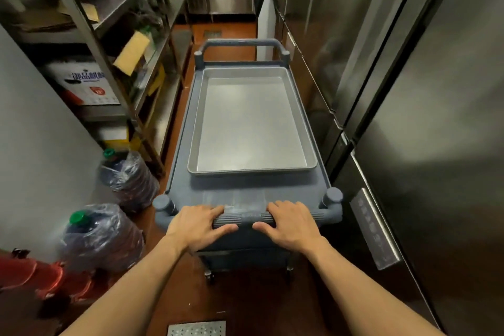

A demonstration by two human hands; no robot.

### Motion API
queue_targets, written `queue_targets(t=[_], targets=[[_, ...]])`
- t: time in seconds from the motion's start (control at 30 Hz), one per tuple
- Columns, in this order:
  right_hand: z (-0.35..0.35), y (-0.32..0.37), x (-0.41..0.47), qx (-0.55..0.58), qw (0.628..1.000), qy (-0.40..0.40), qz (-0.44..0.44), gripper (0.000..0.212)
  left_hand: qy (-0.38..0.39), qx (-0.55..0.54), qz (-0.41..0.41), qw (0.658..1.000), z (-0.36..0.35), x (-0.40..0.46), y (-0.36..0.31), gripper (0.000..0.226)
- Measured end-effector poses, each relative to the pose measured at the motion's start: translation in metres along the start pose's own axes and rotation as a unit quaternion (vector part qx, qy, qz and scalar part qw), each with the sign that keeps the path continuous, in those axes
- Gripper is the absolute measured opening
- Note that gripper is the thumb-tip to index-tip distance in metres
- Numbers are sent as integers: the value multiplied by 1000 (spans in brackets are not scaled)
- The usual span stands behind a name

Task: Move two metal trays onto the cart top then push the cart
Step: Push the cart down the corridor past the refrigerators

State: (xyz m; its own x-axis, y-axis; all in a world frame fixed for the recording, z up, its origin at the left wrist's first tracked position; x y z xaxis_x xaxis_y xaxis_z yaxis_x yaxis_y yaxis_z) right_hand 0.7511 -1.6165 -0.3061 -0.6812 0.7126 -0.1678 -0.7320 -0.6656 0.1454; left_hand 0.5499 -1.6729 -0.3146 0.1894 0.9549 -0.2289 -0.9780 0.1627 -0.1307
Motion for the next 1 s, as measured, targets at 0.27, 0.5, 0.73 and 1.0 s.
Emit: queue_targets(t=[0.27,0.5,0.73,1.0], targets=[[25,-45,102,-12,1000,-16,6,66,-17,8,-4,1000,29,96,56,62],[54,-97,200,-16,1000,-26,6,64,-28,7,-8,1000,56,198,104,57],[82,-144,306,-7,999,-35,2,64,-23,-3,-4,1000,87,302,163,55],[108,-203,425,6,999,-34,-7,67,-44,16,7,999,125,416,221,61]])
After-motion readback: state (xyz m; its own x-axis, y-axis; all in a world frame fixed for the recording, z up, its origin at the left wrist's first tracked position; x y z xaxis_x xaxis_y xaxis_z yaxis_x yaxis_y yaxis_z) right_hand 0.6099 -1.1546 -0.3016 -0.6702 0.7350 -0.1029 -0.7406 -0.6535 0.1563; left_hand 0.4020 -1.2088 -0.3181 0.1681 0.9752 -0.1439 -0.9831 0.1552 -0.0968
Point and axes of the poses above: each hand's wrist, its own x-axis towards the middle knuckle, its own z-axis out of the back of the hand, y = z × x, the point moved 6 cm from there along x, towards the middle knuckle, and after that the axes turned 14 degrees about y, right-handed, at the moved point
